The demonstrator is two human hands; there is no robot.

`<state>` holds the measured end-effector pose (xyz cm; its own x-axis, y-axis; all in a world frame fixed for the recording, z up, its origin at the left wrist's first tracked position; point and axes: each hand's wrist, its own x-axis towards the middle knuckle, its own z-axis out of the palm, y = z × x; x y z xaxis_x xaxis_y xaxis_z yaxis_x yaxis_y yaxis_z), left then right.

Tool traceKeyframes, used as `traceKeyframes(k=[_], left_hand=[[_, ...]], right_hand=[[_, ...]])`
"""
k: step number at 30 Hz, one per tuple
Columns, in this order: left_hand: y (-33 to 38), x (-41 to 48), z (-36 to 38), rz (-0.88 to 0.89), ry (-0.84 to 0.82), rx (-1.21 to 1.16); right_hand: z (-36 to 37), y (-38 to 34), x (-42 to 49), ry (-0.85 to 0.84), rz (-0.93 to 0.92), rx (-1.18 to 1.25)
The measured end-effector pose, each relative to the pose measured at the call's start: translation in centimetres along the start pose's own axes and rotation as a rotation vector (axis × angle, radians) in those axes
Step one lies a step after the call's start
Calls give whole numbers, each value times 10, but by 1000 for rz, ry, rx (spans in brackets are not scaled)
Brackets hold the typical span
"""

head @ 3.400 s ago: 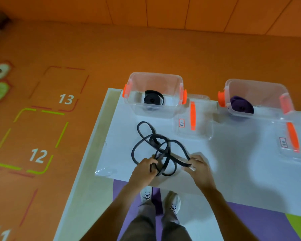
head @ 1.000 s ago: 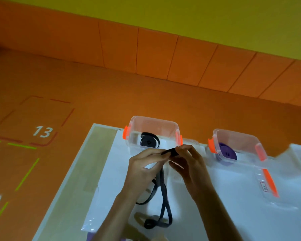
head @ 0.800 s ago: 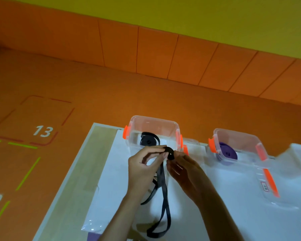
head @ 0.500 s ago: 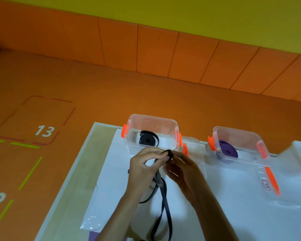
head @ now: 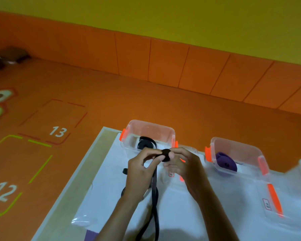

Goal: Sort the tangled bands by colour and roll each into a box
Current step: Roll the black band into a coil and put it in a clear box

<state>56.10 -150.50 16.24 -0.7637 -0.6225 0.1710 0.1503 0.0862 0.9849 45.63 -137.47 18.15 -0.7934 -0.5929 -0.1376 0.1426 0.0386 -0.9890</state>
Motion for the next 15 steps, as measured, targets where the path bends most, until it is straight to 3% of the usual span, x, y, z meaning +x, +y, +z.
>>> traceKeyframes(k=[4, 10, 15], left_hand=[[6, -6, 12, 11, 33, -98], [8, -9, 14, 35, 103, -114], [15, -4, 5, 28, -21, -68]], right_hand=[[-19, -4, 0, -110, -65, -112], [-21, -12, 5, -192, -37, 41], [-29, -17, 7, -193, 29, 171]])
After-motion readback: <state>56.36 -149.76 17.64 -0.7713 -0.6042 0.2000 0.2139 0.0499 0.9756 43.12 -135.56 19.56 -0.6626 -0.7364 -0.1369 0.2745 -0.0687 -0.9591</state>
